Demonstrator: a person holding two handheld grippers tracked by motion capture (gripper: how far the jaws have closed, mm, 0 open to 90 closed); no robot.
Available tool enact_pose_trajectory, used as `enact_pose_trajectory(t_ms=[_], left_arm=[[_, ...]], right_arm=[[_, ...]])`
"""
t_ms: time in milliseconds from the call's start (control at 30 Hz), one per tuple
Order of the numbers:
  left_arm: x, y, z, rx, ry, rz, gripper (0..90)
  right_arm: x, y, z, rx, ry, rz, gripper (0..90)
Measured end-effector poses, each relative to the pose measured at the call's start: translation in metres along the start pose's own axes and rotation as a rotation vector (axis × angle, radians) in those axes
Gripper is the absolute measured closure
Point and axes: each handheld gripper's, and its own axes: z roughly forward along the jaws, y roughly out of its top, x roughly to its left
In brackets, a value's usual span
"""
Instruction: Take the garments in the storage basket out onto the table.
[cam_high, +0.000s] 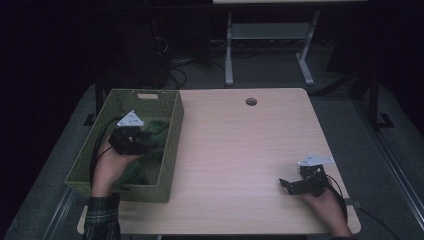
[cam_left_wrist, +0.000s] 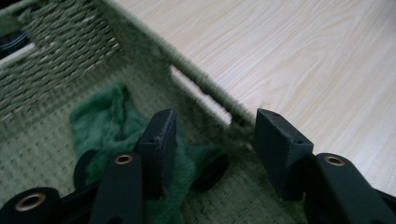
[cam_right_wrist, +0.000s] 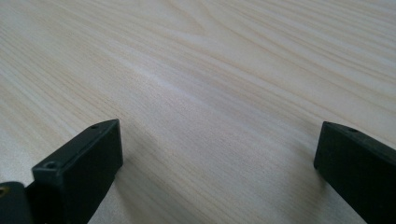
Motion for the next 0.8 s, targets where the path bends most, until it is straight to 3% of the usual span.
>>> enact_pose_trajectory(t_ms=[233,800], left_arm=[[0.007,-0.008,0.001,0.019,0.011,-0.012,50.7],[0.029,-0.037,0.016,0.144,0.046,-0.037,49.2]], right_arm=[[0.0,0.0,0.0,0.0,0.0,0.0,0.8],[0.0,0.0,0.0,0.0,0.0,-0.001,0.8]])
